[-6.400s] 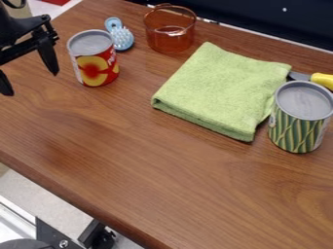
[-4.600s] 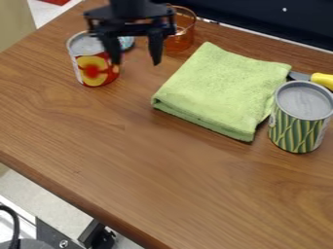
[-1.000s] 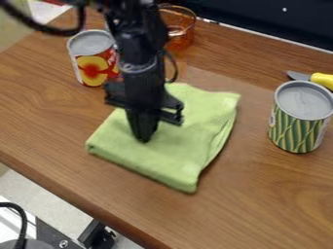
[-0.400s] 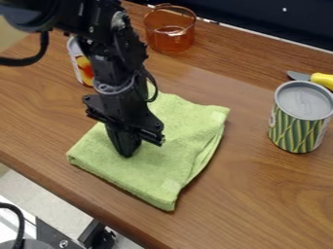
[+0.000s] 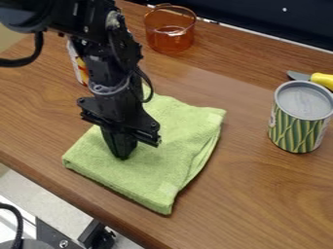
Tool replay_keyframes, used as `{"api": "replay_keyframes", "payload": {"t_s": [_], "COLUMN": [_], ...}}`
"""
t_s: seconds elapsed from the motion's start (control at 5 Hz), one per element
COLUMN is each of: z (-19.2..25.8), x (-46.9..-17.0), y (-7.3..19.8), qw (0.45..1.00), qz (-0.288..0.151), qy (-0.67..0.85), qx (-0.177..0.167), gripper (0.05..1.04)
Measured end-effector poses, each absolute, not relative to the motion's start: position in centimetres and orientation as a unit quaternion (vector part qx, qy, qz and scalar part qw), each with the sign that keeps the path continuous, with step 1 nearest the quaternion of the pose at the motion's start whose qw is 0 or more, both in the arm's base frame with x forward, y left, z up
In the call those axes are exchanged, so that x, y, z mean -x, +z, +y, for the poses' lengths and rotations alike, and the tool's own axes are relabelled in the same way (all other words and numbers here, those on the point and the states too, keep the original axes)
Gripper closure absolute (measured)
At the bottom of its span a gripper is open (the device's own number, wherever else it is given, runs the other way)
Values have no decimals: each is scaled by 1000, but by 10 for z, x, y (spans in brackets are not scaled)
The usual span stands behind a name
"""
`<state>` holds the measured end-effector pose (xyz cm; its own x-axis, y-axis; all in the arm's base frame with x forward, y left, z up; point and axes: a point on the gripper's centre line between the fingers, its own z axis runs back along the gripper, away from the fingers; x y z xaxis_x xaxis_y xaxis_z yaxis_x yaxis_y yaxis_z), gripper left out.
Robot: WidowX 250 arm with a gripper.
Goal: Moved the green cloth on the upper part of the table
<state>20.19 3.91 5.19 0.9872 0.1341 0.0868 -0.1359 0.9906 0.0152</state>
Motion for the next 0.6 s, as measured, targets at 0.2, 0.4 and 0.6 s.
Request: {"api": "replay_keyframes", "payload": {"t_s": [0.2,0.4,0.6], "z": [42,45,45], "x": [-216,-221,-223], "y": [64,75,88], "qw": [993,991,990], "qz": [-65,-69,-68], "qy": [102,116,122], "qx": [-6,3,14], "gripper": [1030,1031,1030]}}
